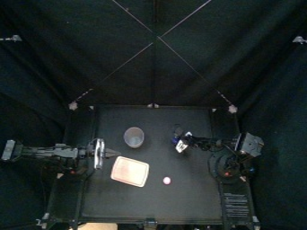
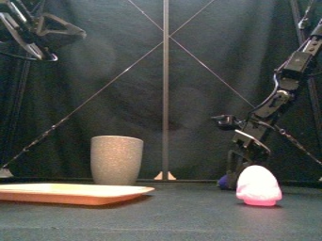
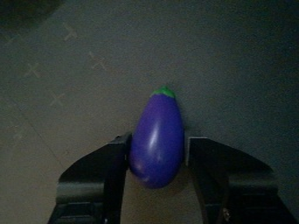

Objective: Pick the eggplant then place it on the pink plate
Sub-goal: Place eggplant on the pink plate

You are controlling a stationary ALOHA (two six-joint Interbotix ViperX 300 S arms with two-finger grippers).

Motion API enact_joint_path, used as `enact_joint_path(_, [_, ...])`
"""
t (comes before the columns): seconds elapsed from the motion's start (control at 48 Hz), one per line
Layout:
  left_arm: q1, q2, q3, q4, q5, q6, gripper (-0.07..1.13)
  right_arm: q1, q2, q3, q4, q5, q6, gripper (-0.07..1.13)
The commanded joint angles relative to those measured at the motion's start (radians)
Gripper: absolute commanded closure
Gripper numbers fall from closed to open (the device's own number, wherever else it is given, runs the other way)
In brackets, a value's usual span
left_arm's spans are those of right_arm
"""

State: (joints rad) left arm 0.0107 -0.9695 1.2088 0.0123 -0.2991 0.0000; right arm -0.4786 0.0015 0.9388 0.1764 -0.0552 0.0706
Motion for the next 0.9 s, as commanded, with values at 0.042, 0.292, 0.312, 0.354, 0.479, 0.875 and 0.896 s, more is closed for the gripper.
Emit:
enact_joint_path(0.042, [0.002, 0.003, -0.011, 0.002, -0.005, 0.002, 1.09, 0.021, -0.028, -0.028, 0.003, -0.003, -0.002, 0.49])
enact_joint_path(0.292, [0.002, 0.003, -0.009, 0.003, -0.005, 0.002, 1.09, 0.206, -0.074, -0.161, 0.011, 0.002, 0.000, 0.53])
enact_joint_path(0.312, [0.000, 0.003, -0.009, 0.003, -0.005, 0.002, 1.09, 0.225, -0.074, -0.179, 0.009, 0.002, -0.002, 0.53])
enact_joint_path(0.354, [0.002, 0.003, -0.009, 0.003, -0.005, 0.002, 1.09, 0.275, -0.069, -0.227, 0.003, 0.000, -0.003, 0.53])
enact_joint_path(0.479, [0.000, 0.002, -0.009, 0.002, -0.005, 0.002, 1.09, 0.370, -0.023, -0.333, -0.014, -0.005, -0.005, 0.53])
enact_joint_path(0.875, [0.000, 0.000, -0.008, 0.003, -0.005, 0.002, 1.09, 0.512, 0.287, -0.660, -0.123, -0.028, -0.003, 0.53])
enact_joint_path(0.896, [0.000, 0.002, -0.009, 0.003, -0.005, 0.002, 1.09, 0.515, 0.301, -0.675, -0.124, -0.028, -0.003, 0.53])
